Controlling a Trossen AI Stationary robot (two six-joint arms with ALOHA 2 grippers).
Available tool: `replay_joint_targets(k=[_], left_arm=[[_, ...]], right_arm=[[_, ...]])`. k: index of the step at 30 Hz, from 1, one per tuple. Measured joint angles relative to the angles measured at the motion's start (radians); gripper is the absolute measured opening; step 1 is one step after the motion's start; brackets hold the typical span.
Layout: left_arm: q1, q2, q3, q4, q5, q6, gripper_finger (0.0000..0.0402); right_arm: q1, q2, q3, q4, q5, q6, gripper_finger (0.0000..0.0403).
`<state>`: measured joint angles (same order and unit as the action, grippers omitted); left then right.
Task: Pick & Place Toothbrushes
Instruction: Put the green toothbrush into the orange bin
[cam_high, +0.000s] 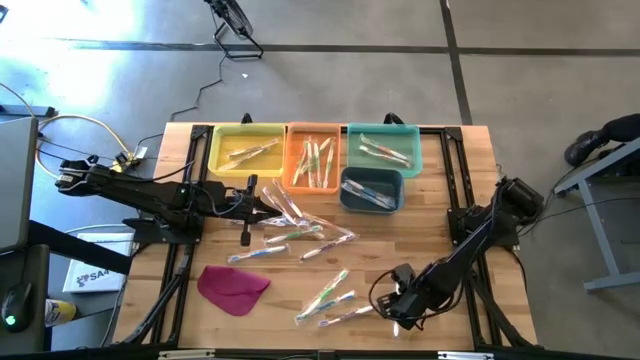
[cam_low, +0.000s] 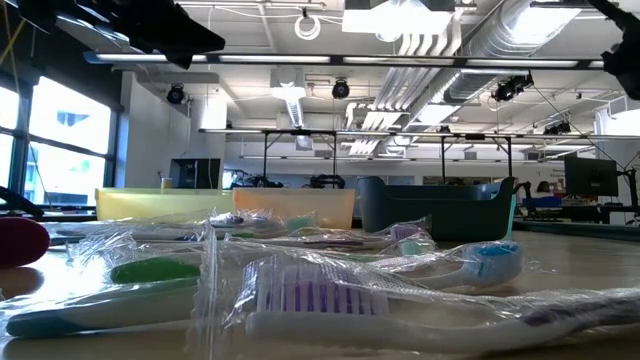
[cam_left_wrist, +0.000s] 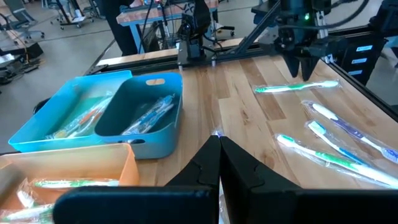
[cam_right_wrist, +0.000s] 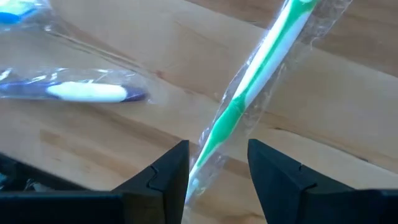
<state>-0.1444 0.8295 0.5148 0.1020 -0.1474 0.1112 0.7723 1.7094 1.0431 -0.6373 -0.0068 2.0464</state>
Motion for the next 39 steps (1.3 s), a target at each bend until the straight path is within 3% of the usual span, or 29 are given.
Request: replay_joint_targets(k=[21,34,39], left_arm=[[0.000,0.000,0.000,-0.001,0.000,0.000,0.0000],[0.000,0.000,0.000,0.000,0.000,0.000,0.0000],[0.000,0.000,0.000,-0.001,0.000,0.000,0.0000]], right_arm=[[0.009,0.114,0.002,0.116,-0.085,0.004,0.0150],[0.017,0.117,0.001,0.103,-0.104,0.000,0.0038],[0.026,0.117,0.001,0.100,-0.096,-0.001,0.0024]])
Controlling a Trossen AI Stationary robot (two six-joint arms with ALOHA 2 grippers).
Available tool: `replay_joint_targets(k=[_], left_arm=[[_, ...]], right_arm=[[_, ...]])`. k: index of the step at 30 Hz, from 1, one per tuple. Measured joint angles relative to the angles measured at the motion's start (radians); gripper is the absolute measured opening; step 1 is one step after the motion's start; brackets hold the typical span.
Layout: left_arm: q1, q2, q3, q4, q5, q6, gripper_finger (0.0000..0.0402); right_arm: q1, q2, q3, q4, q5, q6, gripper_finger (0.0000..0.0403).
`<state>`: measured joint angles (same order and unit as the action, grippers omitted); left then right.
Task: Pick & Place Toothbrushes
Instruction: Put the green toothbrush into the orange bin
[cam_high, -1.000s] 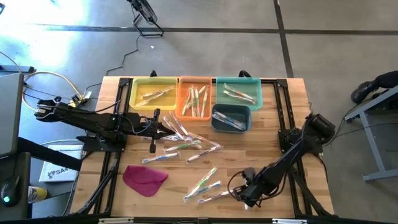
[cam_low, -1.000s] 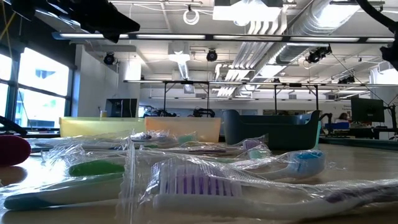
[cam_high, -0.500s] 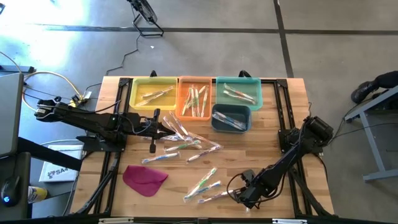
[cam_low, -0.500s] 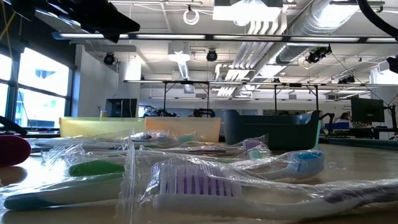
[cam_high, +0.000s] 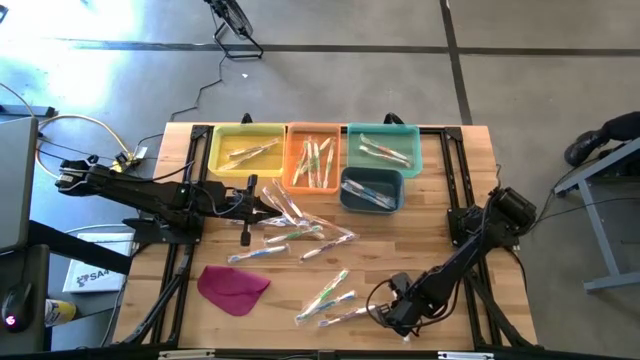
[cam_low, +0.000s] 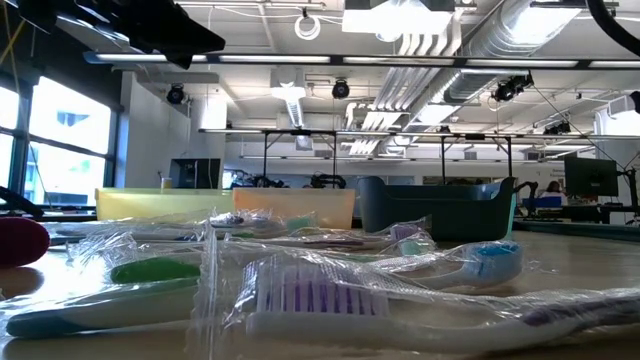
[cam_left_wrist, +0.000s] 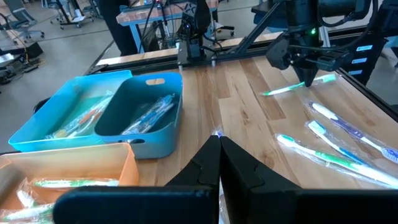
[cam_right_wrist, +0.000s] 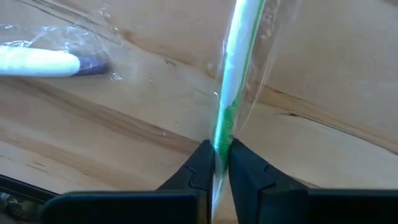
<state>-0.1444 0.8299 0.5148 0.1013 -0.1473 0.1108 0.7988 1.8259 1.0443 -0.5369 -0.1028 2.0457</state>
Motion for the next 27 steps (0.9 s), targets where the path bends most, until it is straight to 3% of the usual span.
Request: replay_joint_targets(k=[20,27], left_arm=[[0.000,0.000,0.000,0.035,-0.005,-0.003,0.0000],[0.004,-0.002,0.000,0.102,-0.149,-0.056,0.0000]], right_arm=[[0.001,-0.062,-0.002,-0.083,0.024,-0.078,0.0021],[-0.001,-0.129,-0.002,-0.195,0.062,-0.109,0.0020]])
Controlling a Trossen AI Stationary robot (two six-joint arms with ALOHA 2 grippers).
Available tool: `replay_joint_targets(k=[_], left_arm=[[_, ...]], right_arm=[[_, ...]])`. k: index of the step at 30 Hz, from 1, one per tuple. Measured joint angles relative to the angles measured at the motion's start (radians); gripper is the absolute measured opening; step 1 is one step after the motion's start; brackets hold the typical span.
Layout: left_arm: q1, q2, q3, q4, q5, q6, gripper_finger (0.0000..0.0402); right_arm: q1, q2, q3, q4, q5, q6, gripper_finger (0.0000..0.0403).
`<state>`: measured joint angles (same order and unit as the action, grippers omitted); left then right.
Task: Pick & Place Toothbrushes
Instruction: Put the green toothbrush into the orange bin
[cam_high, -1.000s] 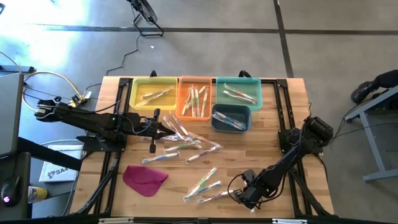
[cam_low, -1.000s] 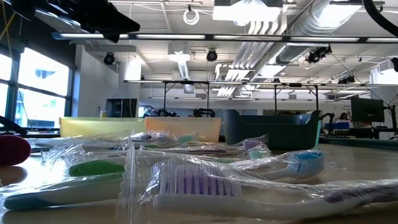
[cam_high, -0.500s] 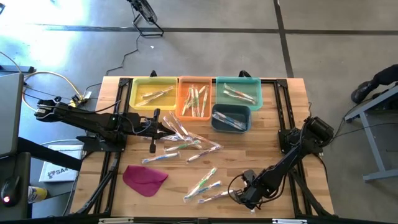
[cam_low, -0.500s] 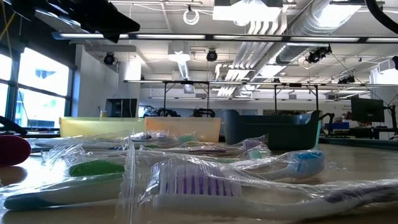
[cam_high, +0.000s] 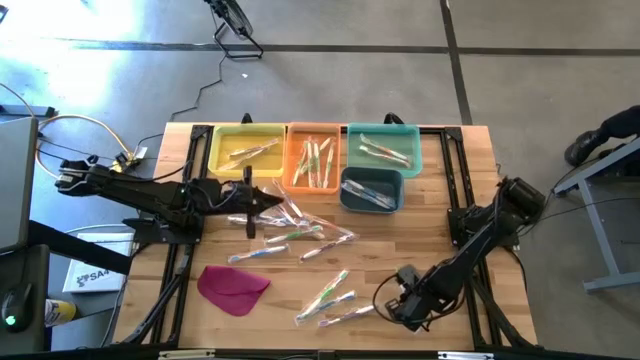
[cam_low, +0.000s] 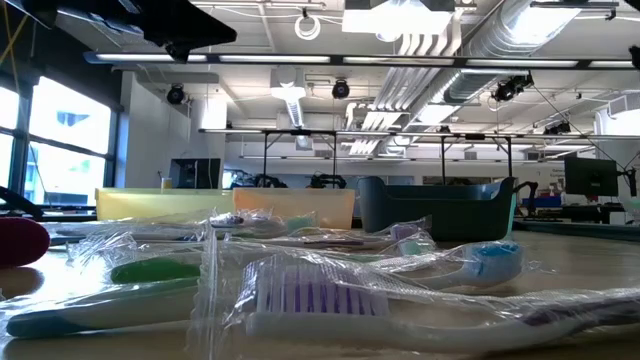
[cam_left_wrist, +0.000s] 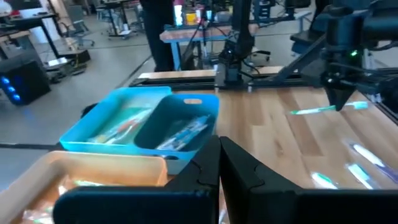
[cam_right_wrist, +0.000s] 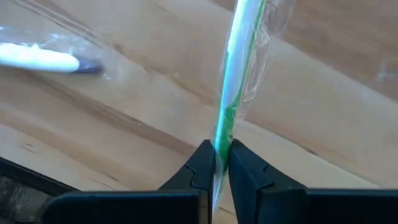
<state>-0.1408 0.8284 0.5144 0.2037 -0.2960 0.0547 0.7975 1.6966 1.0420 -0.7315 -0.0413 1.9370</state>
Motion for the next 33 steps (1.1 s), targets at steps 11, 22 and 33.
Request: replay_joint_targets(k=[11,22,33], left_arm=[[0.141,0.000,0.000,0.011,0.112,-0.015,0.0000],[0.319,0.000,0.000,0.027,0.371,-0.067,0.0000],[0.344,0.000,0.000,0.027,0.394,-0.157,0.0000]], right_arm=[[-0.038,-0.076,0.000,-0.023,0.152,-0.153,0.0020],[-0.183,-0.079,0.000,-0.005,0.239,-0.428,0.0020],[-0.371,-0.079,0.001,0.294,0.375,-0.893,0.0020]])
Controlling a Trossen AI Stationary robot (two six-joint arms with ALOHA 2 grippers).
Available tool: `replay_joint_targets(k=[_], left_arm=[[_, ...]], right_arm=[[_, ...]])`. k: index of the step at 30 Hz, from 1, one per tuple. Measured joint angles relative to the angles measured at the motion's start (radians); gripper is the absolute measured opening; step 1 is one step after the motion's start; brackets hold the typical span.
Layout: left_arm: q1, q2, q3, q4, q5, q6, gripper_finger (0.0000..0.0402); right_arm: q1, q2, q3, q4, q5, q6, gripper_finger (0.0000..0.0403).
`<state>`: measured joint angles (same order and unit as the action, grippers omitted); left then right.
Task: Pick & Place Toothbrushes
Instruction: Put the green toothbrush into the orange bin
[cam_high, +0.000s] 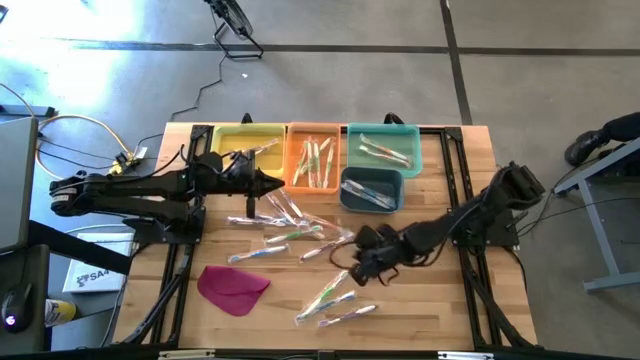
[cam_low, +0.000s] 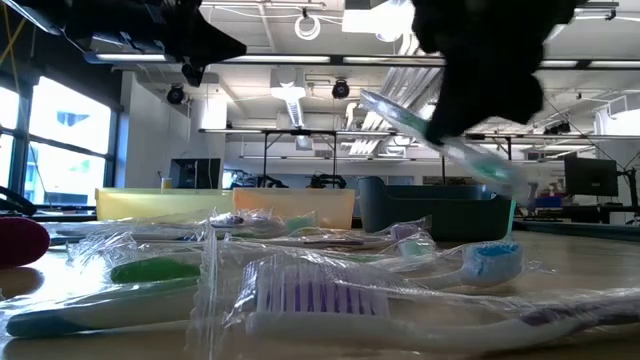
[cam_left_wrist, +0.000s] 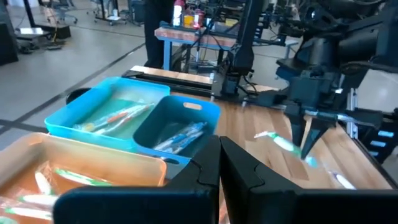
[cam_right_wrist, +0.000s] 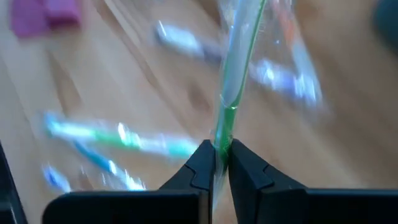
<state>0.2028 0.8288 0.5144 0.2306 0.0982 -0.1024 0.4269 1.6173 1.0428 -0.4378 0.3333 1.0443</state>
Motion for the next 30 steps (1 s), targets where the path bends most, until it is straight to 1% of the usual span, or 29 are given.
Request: replay_joint_targets(k=[4,8,11,14,18,21,23,26,30], left_arm=[[0.000,0.000,0.000,0.000,0.000,-0.011,0.0000],[0.000,0.000,0.000,0.000,0.000,-0.030,0.0003],[0.000,0.009,0.000,0.003,0.000,-0.060,0.0018],[0.000,0.018,0.000,0.008,0.000,-0.081,0.0046],[0.000,0.044,0.000,0.015,0.028,-0.085,0.0094],[0.000,0.079,0.000,0.066,0.061,-0.087,0.0127],[-0.002,0.112,0.000,0.132,0.106,-0.088,0.0145],[-0.014,0.167,0.000,0.244,0.160,-0.089,0.0163],[-0.037,0.235,0.000,0.373,0.160,-0.087,0.0171]], right_arm=[[-0.070,0.000,0.000,0.163,0.035,-0.192,0.0020],[-0.129,0.000,0.000,0.329,0.035,-0.364,0.0020],[-0.161,0.000,0.001,0.423,0.036,-0.457,0.0020],[-0.184,0.000,0.001,0.488,0.041,-0.522,0.0020],[-0.201,0.000,0.001,0.525,0.071,-0.569,0.0020],[-0.201,0.000,0.001,0.525,0.115,-0.582,0.0020],[-0.201,0.000,0.001,0.525,0.137,-0.582,0.0020],[-0.201,0.000,0.001,0.524,0.156,-0.587,0.0020],[-0.201,0.000,0.001,0.525,0.166,-0.604,0.0020]])
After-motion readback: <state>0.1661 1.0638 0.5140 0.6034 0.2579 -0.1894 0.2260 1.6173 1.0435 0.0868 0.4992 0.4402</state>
